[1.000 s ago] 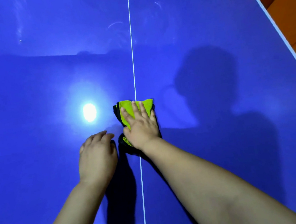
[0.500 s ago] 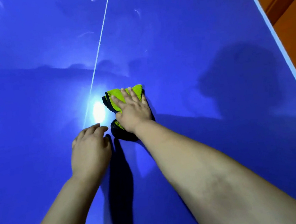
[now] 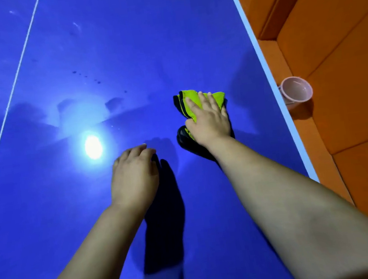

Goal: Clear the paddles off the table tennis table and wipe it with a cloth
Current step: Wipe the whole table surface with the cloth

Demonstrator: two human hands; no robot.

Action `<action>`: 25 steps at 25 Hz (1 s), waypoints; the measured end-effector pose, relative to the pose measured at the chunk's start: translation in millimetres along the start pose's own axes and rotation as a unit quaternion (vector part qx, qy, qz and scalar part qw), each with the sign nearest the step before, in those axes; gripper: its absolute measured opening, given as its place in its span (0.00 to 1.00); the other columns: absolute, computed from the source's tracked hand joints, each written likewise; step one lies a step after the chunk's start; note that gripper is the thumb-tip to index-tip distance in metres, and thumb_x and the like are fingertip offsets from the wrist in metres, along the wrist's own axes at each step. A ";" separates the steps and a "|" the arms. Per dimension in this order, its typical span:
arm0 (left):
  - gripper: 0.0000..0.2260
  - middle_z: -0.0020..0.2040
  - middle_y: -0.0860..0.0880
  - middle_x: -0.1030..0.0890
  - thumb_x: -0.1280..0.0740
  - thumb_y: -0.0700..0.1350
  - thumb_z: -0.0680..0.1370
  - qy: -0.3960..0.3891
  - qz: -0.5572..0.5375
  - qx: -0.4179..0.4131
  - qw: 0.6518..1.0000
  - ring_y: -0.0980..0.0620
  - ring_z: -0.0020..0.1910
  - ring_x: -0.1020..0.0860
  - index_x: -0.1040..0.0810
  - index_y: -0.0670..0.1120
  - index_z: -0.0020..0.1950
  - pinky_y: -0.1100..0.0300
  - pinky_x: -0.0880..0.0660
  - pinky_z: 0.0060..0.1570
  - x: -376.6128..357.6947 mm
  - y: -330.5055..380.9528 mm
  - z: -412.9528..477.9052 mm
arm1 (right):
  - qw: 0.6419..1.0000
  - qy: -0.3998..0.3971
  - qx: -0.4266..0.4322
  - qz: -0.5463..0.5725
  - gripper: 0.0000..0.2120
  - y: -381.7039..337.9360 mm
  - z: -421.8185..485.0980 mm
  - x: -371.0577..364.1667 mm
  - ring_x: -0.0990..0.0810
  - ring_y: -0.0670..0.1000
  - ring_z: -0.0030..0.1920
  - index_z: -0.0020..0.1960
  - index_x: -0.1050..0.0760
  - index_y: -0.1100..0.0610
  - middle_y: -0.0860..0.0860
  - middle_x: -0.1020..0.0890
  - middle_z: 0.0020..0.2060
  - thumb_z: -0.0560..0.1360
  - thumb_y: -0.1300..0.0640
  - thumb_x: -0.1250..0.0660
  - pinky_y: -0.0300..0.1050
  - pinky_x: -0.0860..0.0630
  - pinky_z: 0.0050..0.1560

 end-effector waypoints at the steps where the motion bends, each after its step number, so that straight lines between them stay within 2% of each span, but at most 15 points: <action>1: 0.16 0.62 0.45 0.23 0.44 0.43 0.75 -0.003 -0.001 -0.011 1.000 0.41 0.61 0.27 0.20 0.46 0.57 0.49 0.33 0.59 -3.2 10.5 0.6 | 1.000 0.004 -0.014 0.000 0.29 19.9 -1.1 5.1 0.57 0.49 0.77 0.76 0.47 0.41 0.47 0.51 0.78 0.77 0.48 0.43 0.57 0.55 0.75; 4: 0.19 0.61 0.44 0.22 0.46 0.46 0.73 -0.021 -0.006 -0.034 0.999 0.41 0.61 0.27 0.20 0.46 0.56 0.49 0.32 0.59 -11.5 34.6 -3.5 | 0.998 0.018 -0.057 0.001 0.29 78.3 -11.1 20.0 0.56 0.50 0.77 0.77 0.46 0.41 0.48 0.50 0.78 0.77 0.49 0.42 0.57 0.54 0.75; 7: 0.21 0.63 0.46 0.23 0.47 0.47 0.72 -0.038 -0.008 -0.026 0.999 0.42 0.62 0.28 0.21 0.47 0.57 0.50 0.33 0.59 -12.2 29.0 -17.8 | 0.993 0.019 -0.116 0.019 0.30 123.7 -34.1 28.0 0.58 0.51 0.77 0.77 0.47 0.42 0.48 0.51 0.78 0.77 0.50 0.41 0.58 0.54 0.75; 12: 0.21 0.62 0.44 0.23 0.47 0.47 0.71 -0.036 -0.034 0.007 0.999 0.41 0.61 0.27 0.20 0.44 0.57 0.49 0.33 0.59 2.8 -23.9 -51.1 | 0.976 0.011 -0.214 0.030 0.31 133.6 -86.7 23.3 0.59 0.51 0.77 0.77 0.49 0.42 0.50 0.54 0.78 0.77 0.52 0.42 0.59 0.58 0.74; 14: 0.22 0.62 0.44 0.23 0.47 0.48 0.71 -0.035 -0.046 0.025 0.998 0.41 0.61 0.27 0.20 0.44 0.57 0.49 0.33 0.59 11.3 -55.6 -67.9 | 0.972 0.007 -0.234 0.023 0.32 106.1 -105.8 12.6 0.60 0.52 0.77 0.78 0.51 0.42 0.50 0.55 0.78 0.77 0.51 0.43 0.60 0.57 0.74; 18: 0.21 0.61 0.44 0.22 0.46 0.48 0.71 -0.032 -0.055 0.061 0.996 0.41 0.60 0.26 0.19 0.44 0.56 0.48 0.32 0.58 26.3 -119.0 -105.5 | 0.975 0.009 -0.222 -0.002 0.32 22.4 -125.9 -11.0 0.60 0.53 0.77 0.78 0.52 0.42 0.51 0.55 0.78 0.77 0.49 0.44 0.61 0.56 0.73; 22: 0.16 0.56 0.44 0.19 0.41 0.47 0.72 -0.007 -0.052 0.101 0.994 0.41 0.55 0.23 0.18 0.43 0.52 0.47 0.28 0.54 42.6 -200.3 -145.7 | 0.987 0.007 -0.160 -0.033 0.32 -85.5 -132.4 -37.4 0.59 0.55 0.77 0.78 0.53 0.43 0.53 0.54 0.78 0.77 0.47 0.44 0.62 0.54 0.73; 25: 0.15 0.56 0.44 0.19 0.40 0.45 0.71 0.009 -0.052 0.130 0.990 0.40 0.55 0.23 0.18 0.43 0.51 0.47 0.28 0.52 53.4 -255.0 -176.4 | 0.993 0.009 -0.092 -0.066 0.32 -171.6 -137.5 -60.4 0.58 0.56 0.77 0.78 0.52 0.43 0.53 0.53 0.78 0.77 0.45 0.44 0.63 0.51 0.72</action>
Point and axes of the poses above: each hand's wrist, its own z-axis towards the middle knuckle, its own x-axis out of the back of the hand, y = z × x, the point moved 8 cm from there along z, towards the middle knuckle
